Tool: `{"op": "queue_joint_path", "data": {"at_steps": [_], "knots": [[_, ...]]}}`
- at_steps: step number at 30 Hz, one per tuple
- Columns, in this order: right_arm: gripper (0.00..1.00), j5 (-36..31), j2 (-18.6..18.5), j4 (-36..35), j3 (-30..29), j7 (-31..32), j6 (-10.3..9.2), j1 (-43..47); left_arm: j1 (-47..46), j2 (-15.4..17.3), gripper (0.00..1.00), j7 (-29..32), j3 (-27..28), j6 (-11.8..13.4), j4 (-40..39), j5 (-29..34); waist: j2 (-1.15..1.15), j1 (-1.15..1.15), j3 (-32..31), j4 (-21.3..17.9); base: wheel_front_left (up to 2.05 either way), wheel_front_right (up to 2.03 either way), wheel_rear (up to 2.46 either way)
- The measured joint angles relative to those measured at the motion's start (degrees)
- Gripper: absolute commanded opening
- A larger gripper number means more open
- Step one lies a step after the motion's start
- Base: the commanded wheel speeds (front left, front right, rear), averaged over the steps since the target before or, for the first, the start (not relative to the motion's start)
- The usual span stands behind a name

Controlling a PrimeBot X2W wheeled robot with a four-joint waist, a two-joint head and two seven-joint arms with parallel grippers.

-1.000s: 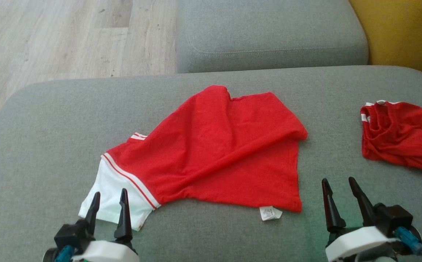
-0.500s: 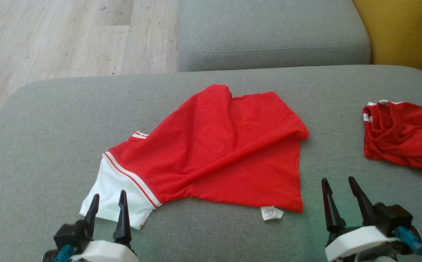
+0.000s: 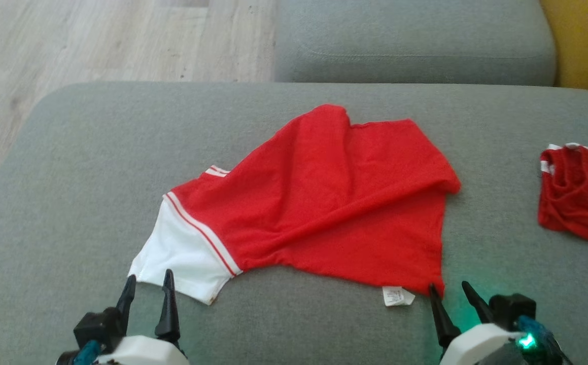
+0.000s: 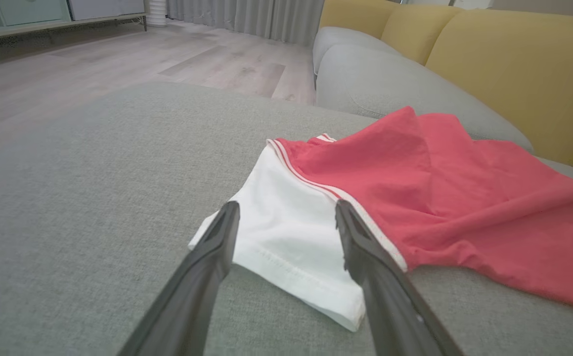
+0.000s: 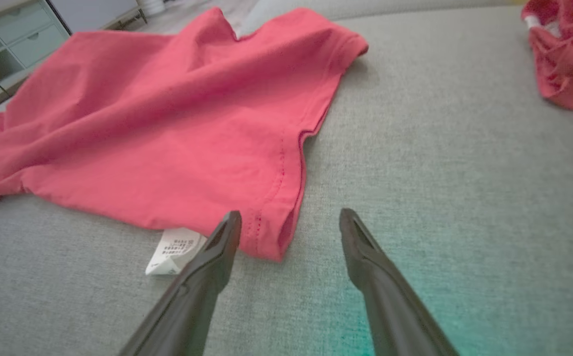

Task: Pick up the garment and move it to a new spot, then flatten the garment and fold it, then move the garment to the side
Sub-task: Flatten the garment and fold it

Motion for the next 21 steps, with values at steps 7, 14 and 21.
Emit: {"op": "queue_joint_path", "data": {"at_steps": [7,14,21], "knots": [[1.00,0.3,0.0,8.0,0.8,-0.7,0.00,-4.2,0.0,0.6,1.00,0.0,0.0,0.3,-0.1,0.0,0.00,0.00,0.8,2.0,0.00,0.00,0.00],[0.29,-0.3,-0.1,10.1,1.7,-0.8,0.00,-5.5,-0.1,1.6,1.00,0.7,0.0,0.0,0.4,-0.6,0.00,0.00,0.9,1.8,0.00,0.00,0.00],[0.00,-1.5,0.0,9.1,2.0,-0.8,0.00,-6.0,-3.1,2.0,1.00,4.6,-0.2,-0.7,7.4,-2.1,0.00,0.00,1.4,-0.5,0.00,0.00,0.00]]}}
